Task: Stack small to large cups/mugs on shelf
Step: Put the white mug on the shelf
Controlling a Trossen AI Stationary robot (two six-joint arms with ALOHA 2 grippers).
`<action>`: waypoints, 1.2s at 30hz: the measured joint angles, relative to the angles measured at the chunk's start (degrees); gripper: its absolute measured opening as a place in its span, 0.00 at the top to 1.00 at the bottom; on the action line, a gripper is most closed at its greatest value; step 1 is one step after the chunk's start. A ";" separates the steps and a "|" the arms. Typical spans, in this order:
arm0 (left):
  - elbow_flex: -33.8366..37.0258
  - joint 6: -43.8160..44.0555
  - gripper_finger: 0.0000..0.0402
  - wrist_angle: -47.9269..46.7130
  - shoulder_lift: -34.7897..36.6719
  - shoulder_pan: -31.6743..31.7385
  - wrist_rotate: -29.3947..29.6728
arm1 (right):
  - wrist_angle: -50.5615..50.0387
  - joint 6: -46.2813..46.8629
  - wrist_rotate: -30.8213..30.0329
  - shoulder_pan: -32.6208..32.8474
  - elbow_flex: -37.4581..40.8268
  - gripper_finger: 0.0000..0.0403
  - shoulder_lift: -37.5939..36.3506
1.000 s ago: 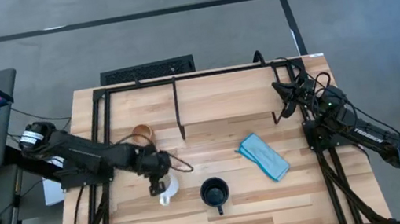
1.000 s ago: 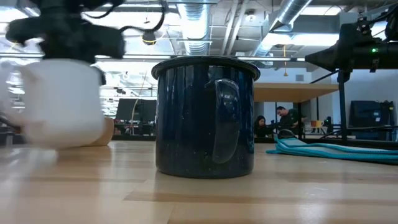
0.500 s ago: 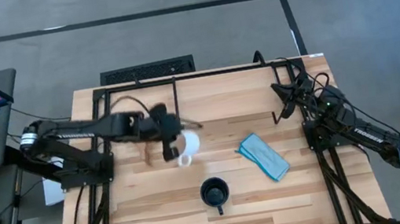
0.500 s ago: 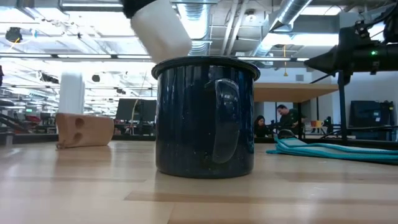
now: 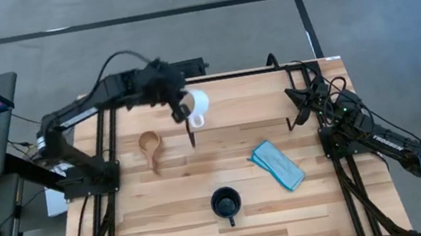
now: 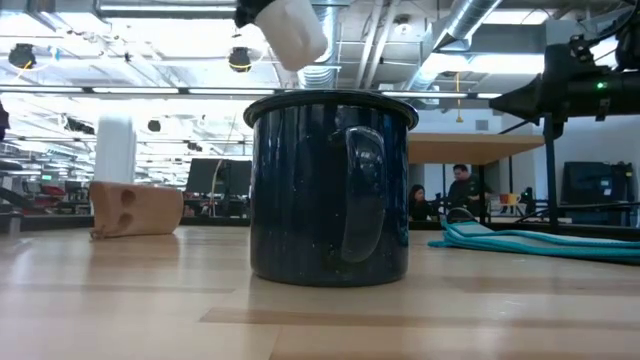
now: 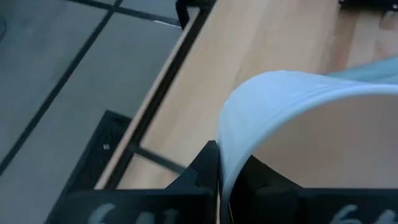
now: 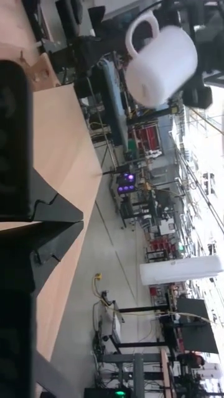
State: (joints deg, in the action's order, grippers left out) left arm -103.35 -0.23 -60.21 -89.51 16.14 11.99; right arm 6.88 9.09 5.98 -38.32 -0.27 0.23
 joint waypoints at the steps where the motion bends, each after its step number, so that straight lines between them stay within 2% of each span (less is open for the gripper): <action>1: -3.04 -0.60 1.00 -2.35 -2.07 0.80 -0.72 | 0.06 0.02 -0.02 0.07 0.00 0.94 0.08; 10: -31.46 -3.68 1.00 -21.81 -22.06 4.60 -3.51 | -0.04 0.02 0.00 0.04 0.00 0.94 0.13; 14: -28.36 -5.63 1.00 -23.23 -24.01 6.24 -7.14 | -0.01 0.06 -0.02 0.04 0.00 0.94 0.13; 18: -28.09 -4.11 1.00 -26.17 -27.16 7.67 -6.28 | -0.24 0.06 -0.02 0.43 0.00 0.94 0.04; 26: -28.04 -5.58 1.00 -24.01 -31.14 8.22 -8.54 | -0.46 0.02 -0.02 0.41 0.00 0.94 0.08; 36: -28.06 -8.10 1.00 -22.42 -31.61 8.28 -9.35 | -0.59 -0.03 -0.04 0.41 0.00 0.94 0.08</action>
State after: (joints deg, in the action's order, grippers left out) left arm -131.41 -8.33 -82.63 -121.12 24.43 2.63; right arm 6.29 9.06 5.93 -37.91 -0.27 0.32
